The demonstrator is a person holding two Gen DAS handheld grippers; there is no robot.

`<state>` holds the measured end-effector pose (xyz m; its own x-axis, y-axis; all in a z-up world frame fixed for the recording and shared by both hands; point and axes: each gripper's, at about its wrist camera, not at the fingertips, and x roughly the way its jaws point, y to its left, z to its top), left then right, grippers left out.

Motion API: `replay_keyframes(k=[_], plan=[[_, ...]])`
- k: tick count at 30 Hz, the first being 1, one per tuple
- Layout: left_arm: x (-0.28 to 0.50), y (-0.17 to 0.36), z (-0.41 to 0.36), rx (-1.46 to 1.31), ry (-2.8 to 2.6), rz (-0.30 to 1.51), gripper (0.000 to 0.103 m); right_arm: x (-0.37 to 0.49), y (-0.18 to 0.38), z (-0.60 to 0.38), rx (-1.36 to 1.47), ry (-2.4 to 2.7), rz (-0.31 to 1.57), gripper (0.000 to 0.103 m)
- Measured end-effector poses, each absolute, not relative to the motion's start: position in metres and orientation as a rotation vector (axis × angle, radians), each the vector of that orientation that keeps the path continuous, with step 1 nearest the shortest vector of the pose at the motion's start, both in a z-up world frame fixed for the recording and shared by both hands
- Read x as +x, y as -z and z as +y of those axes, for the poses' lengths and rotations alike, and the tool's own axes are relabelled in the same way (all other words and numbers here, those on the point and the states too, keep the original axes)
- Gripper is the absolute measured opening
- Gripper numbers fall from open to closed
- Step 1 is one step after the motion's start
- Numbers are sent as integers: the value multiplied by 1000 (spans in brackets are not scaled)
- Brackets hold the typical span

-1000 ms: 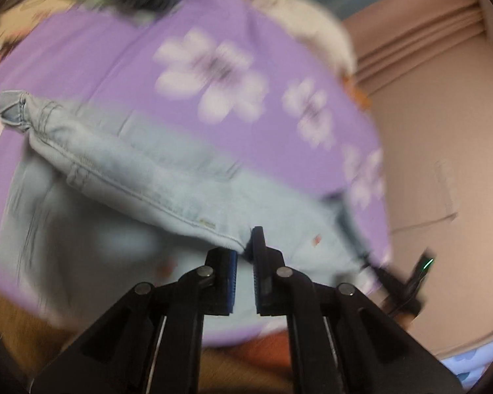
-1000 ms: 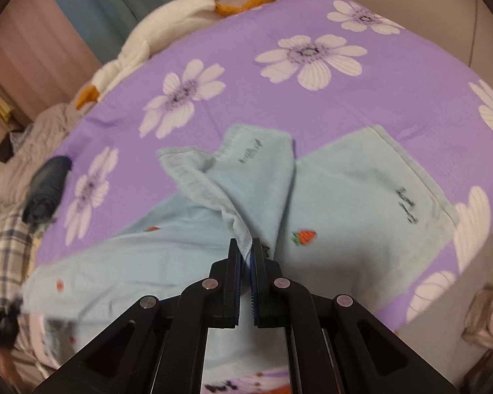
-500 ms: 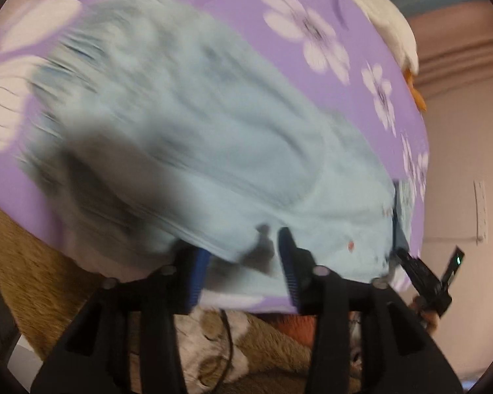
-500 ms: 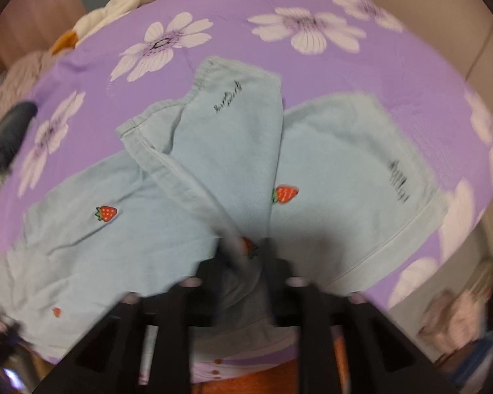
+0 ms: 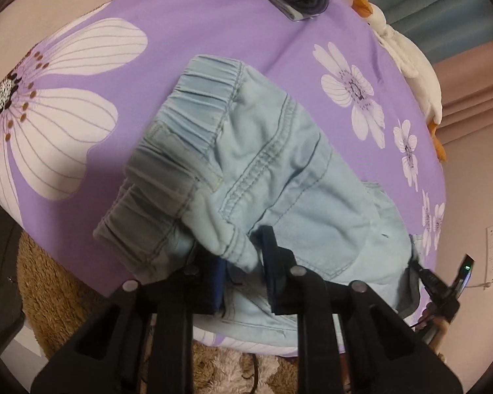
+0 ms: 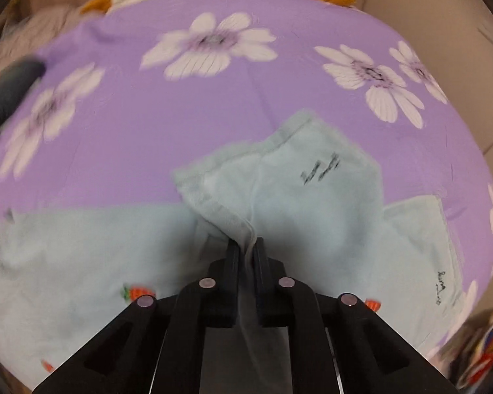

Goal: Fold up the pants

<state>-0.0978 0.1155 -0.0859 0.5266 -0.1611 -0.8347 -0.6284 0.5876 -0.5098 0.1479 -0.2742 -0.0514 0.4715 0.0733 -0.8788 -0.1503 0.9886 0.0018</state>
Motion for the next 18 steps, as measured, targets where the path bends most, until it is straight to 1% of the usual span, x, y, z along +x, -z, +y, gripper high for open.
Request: replay_keyframes(k=[2,6,8,11,15,18], plan=[[-103,85,119,-938,-329,1012,16,148,28,-297,51,-157,1020,6],[-108,85,121,-933,-336,1038,14,120,-22,-378,251,-8,855,6],[-109,85,121,-935,-337,1044,14,103,-25,-411,339,41,832,6],[-107,87,120,-928,-339,1053,13,80,0,-449,422,114,878,6],[-104,87,120,-923,-340,1061,13,71,66,-477,534,172,1037,6],[-102,84,119,-925,-339,1055,13,69,73,-483,595,167,1043,6]])
